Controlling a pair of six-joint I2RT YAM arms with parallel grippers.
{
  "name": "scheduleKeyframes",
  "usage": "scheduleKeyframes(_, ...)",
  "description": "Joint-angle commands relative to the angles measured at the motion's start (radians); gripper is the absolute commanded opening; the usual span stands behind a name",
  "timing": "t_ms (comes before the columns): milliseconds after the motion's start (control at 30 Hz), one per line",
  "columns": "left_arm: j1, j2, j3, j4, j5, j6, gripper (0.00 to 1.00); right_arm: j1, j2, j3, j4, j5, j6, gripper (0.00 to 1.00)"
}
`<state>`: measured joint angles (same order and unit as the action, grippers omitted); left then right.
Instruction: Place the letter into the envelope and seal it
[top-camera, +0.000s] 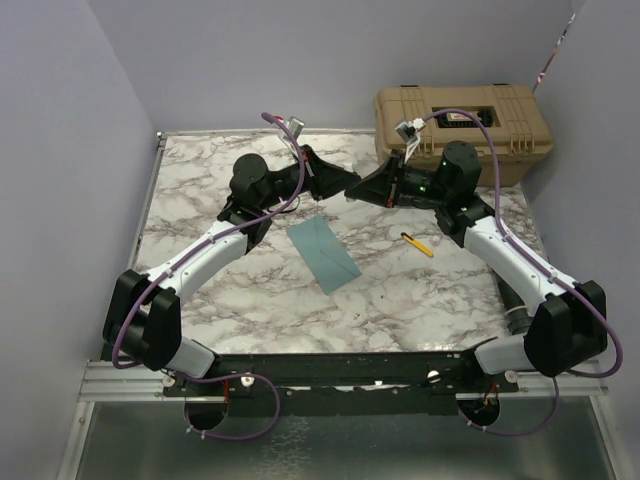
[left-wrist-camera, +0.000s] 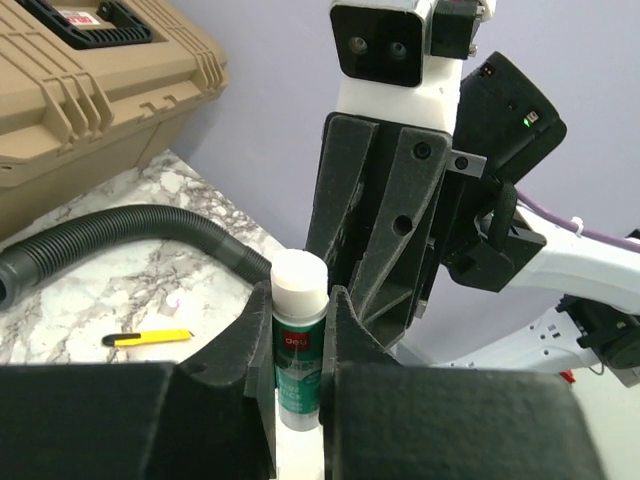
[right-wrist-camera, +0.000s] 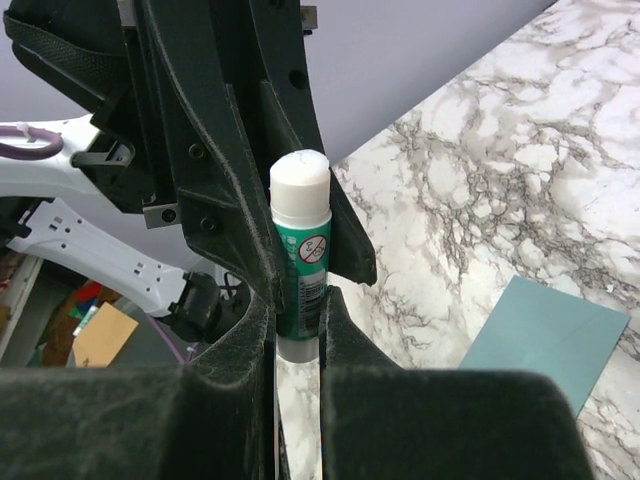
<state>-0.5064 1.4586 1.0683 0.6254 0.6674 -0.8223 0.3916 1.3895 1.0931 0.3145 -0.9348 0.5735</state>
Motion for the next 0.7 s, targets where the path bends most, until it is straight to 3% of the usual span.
scheduleKeyframes(0,0.003,-0.014,-0.001,0.013,0.018,0.016,0.00,0.002,-0.008,0.007,0.053,-0.016,0.013,0.10)
scheduleKeyframes(33,0.004,-0.015,0.000,0.017,0.016,0.011,0.00,0.003,-0.012,0.002,0.049,-0.003,0.017,0.15)
scheduleKeyframes(133,0.003,-0.013,0.017,0.037,0.009,-0.013,0.00,0.003,-0.024,-0.018,0.044,0.033,0.042,0.46)
scheduleKeyframes(200,0.003,-0.011,0.037,0.044,-0.004,-0.030,0.00,0.003,-0.028,-0.039,0.060,0.039,0.066,0.54)
scheduleKeyframes(667,0.003,-0.023,0.048,0.138,-0.070,-0.136,0.00,0.002,-0.007,-0.122,0.441,0.003,0.345,0.56)
